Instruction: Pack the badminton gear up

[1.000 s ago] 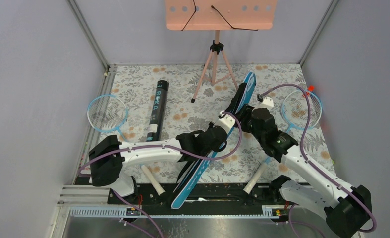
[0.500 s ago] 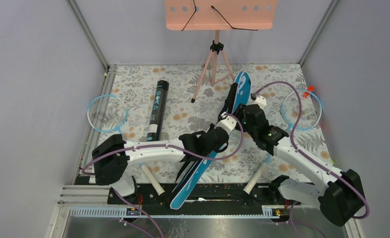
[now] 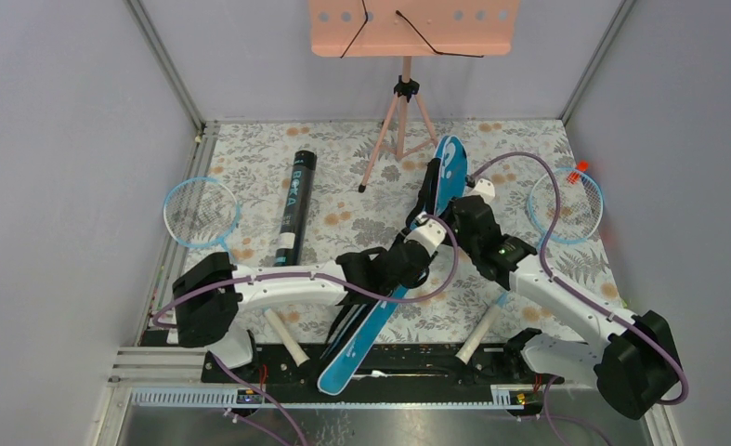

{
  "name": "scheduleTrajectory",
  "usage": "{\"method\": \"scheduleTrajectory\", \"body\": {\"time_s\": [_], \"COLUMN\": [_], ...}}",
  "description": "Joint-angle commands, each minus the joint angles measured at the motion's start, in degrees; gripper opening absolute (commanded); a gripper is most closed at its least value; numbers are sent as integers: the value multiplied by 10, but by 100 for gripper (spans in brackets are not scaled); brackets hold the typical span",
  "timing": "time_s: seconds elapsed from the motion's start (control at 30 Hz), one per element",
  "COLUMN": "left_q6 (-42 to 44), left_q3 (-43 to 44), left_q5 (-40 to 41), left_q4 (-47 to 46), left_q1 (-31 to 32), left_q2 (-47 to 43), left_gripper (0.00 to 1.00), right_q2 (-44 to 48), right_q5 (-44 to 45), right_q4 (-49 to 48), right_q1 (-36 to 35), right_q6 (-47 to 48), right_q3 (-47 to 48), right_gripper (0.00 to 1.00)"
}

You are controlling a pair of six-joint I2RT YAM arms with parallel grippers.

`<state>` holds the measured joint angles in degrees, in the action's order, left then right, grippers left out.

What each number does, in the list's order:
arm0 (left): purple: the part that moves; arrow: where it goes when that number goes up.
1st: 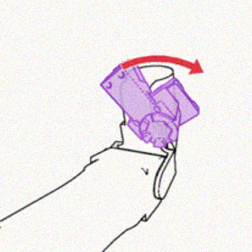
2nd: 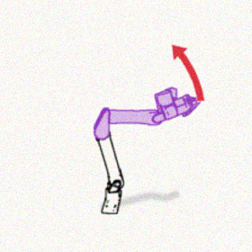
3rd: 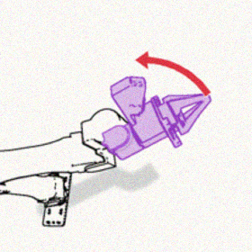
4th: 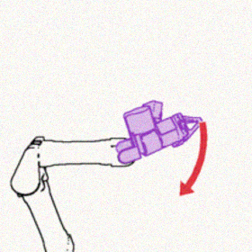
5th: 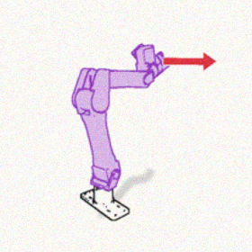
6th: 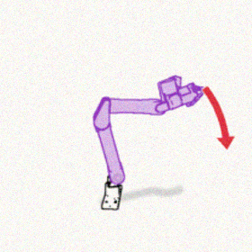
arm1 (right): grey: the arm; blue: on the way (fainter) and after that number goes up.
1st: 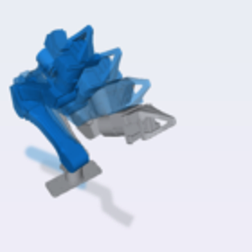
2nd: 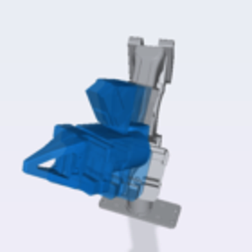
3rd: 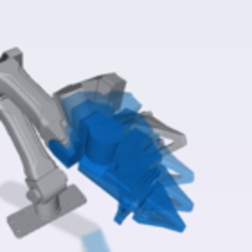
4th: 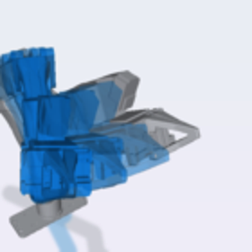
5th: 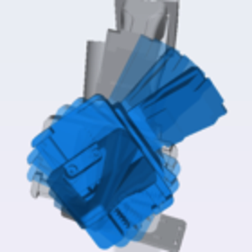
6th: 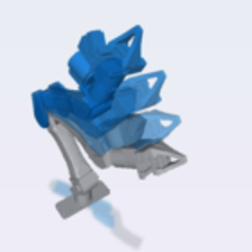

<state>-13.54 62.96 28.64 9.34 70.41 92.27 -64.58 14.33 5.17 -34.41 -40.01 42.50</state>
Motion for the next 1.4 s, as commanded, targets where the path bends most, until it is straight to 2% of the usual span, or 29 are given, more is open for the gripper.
{"method": "scheduleTrajectory", "body": {"time_s": [0.0, 0.07, 0.1, 0.13, 0.23, 0.33, 0.43, 0.6, 0.7, 0.9, 1.07, 1.37], "left_q6": [0, 3, 1, -5, -27, -54, -71, -93, -111, -101, -89, -93], "left_q3": [1, -14, -24, -33, -61, -80, -89, -116, -106, -54, -35, -45], "left_q5": [-13, -23, -30, -34, -61, -126, -173, -299, -324, -302, -289, -284], "left_q4": [-52, -53, -54, -57, -70, -81, -77, -129, -158, -154, -130, -120], "left_q1": [17, 16, 14, 10, -16, -69, -113, -153, -171, -175, -177, -188], "left_q2": [-56, -84, -105, -124, -174, -198, -199, -183, -165, -113, -83, -71], "left_gripper": [61, 91, 98, 99, 99, 99, 99, 99, 99, 99, 86, 80], "right_q2": [34, 58, 71, 84, 113, 128, 143, 155, 152, 155, 162, 164], "right_q5": [-2, -24, -39, -59, -108, -149, -191, -273, -312, -320, -316, -311], "right_q4": [-34, -40, -44, -62, -105, -139, -153, -218, -233, -244, -253, -243], "right_q1": [4, 5, 8, 10, 17, 25, 36, 43, 45, 51, 58, 72], "right_q6": [52, 80, 87, 96, 118, 139, 150, 187, 207, 209, 206, 201], "right_q3": [-40, -49, -56, -65, -93, -111, -117, -144, -155, -167, -176, -182], "right_gripper": [0, 0, 0, 0, 0, 0, 0, 0, 0, 0, 0, 0]}}
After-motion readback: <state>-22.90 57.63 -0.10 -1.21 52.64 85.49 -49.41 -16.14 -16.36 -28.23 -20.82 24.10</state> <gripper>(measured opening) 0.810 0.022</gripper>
